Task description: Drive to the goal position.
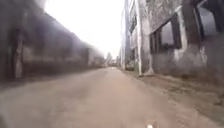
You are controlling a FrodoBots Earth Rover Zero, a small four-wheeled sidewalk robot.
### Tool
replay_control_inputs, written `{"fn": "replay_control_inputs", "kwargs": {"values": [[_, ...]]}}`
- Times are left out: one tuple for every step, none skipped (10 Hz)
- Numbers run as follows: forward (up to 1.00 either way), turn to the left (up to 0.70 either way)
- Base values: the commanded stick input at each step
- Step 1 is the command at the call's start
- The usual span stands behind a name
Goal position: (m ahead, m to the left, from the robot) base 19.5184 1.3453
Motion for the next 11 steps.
{"fn": "replay_control_inputs", "kwargs": {"values": [[1.00,0.00],[1.00,0.00],[1.00,0.00],[1.00,0.00],[1.00,0.00],[1.00,0.00],[1.00,0.00],[1.00,0.00],[1.00,0.00],[1.00,0.00],[1.00,0.00]]}}
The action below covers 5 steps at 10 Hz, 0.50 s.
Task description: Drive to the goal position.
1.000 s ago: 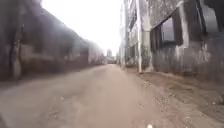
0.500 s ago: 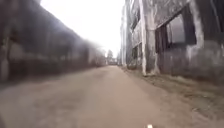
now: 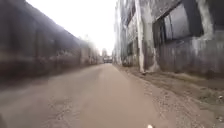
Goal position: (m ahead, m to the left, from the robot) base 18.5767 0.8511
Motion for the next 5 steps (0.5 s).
{"fn": "replay_control_inputs", "kwargs": {"values": [[1.00,0.00],[1.00,0.00],[1.00,0.00],[1.00,0.00],[1.00,0.00]]}}
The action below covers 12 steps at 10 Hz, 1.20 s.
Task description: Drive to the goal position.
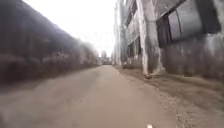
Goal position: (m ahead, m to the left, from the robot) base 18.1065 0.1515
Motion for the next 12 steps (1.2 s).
{"fn": "replay_control_inputs", "kwargs": {"values": [[1.00,0.00],[1.00,0.00],[1.00,0.00],[1.00,0.00],[1.00,0.00],[1.00,0.00],[1.00,0.00],[1.00,0.00],[1.00,0.00],[1.00,0.00],[1.00,0.00],[1.00,0.00]]}}
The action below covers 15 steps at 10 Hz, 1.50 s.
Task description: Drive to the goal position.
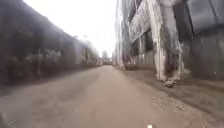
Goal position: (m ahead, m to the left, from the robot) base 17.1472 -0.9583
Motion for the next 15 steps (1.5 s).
{"fn": "replay_control_inputs", "kwargs": {"values": [[1.00,0.00],[1.00,0.00],[1.00,0.00],[1.00,0.00],[1.00,0.00],[1.00,0.00],[1.00,0.00],[1.00,0.00],[1.00,0.00],[1.00,0.00],[1.00,0.00],[1.00,0.00],[1.00,0.00],[1.00,0.00],[1.00,0.00]]}}
